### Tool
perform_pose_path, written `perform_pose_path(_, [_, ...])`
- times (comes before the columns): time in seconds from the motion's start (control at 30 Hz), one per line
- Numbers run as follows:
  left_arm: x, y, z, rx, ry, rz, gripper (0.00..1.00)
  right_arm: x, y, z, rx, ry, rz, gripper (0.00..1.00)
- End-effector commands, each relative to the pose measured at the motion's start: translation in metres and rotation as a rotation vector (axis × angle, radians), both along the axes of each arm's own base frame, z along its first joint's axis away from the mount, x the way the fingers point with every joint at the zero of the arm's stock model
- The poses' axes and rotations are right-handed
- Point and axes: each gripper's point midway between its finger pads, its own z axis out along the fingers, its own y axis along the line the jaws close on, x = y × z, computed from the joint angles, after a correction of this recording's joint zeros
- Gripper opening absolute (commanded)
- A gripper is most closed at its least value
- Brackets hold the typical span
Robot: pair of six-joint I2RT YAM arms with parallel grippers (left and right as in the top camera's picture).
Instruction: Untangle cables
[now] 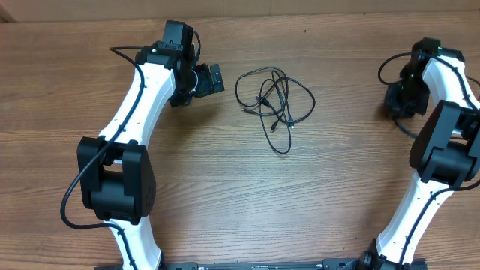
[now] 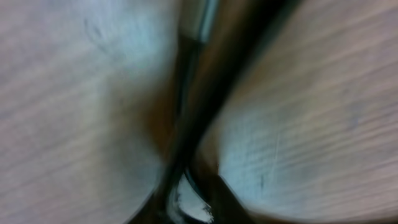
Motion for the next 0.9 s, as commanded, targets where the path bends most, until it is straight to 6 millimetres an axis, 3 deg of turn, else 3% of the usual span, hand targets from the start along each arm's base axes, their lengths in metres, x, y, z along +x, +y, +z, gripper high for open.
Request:
perform_pose_path(0.0, [0.004,0.001,0.004,0.008,-0.016,0.005,0.99,-0.012,0.004,-0.001,-0.003,0.053,0.007,0.33])
perform_pose_path(0.07, [0.004,0.001,0.004,0.008,-0.016,0.005,0.99,-0.012,0.004,-0.001,-0.003,0.054,0.007,0.50])
perform_pose_path(0.13, [0.004,0.001,0.004,0.008,-0.016,0.005,1.00,-0.006,0.002,0.003,-0.009,0.036,0.007,0.60])
perform_pose_path(0.27, [0.004,0.001,0.004,0.008,-0.016,0.005,1.00,0.013,-0.002,0.027,-0.030,-0.022,0.012,0.68])
perform_pose_path(0.43, [0.004,0.001,0.004,0.008,-0.016,0.005,1.00,0.047,0.005,0.076,-0.062,-0.140,0.045,0.74])
perform_pose_path(0.57, [0.004,0.001,0.004,0.008,-0.016,0.005,1.00,0.071,0.038,0.102,-0.022,-0.230,0.112,0.73])
perform_pose_path(0.7, [0.004,0.001,0.004,0.008,-0.016,0.005,0.99,0.082,0.091,0.105,0.132,-0.276,0.193,0.76])
perform_pose_path(0.87, [0.004,0.001,0.004,0.008,-0.016,0.005,1.00,0.089,0.139,0.108,0.267,-0.314,0.255,0.80])
